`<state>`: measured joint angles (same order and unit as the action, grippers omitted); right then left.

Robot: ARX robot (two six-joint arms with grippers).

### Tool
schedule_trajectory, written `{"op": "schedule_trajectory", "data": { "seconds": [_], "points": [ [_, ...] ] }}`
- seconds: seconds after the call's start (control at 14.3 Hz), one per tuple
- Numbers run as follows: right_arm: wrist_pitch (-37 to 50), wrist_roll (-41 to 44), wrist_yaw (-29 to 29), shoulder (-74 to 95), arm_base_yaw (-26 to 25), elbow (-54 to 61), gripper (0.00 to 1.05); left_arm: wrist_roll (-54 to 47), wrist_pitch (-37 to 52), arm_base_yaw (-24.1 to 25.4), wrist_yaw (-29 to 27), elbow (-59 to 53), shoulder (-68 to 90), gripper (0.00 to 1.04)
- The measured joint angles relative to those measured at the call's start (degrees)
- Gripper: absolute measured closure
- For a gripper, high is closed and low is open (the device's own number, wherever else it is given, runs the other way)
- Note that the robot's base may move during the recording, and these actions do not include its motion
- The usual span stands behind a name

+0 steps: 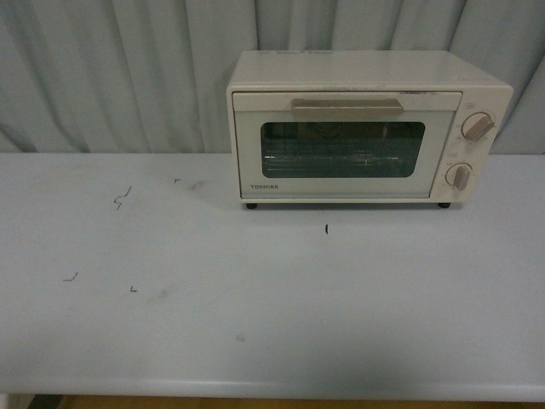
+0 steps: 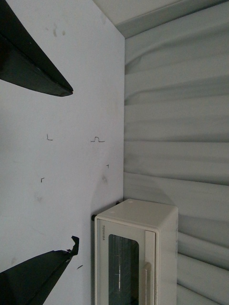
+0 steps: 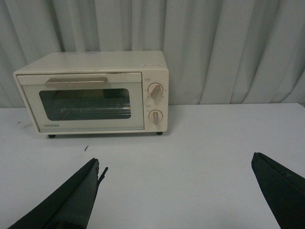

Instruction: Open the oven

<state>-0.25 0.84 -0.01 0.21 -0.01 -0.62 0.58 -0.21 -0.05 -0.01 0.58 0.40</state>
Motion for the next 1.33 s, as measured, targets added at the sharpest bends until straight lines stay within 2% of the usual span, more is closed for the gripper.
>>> {"op": "schedule_trajectory", "data": {
  "seconds": [1.33],
  "points": [
    [0.04,0.0,0.0,0.02,0.0,0.0,0.06,0.02,0.02,0.0,0.0,0.0,0.0,0.07]
  ]
}}
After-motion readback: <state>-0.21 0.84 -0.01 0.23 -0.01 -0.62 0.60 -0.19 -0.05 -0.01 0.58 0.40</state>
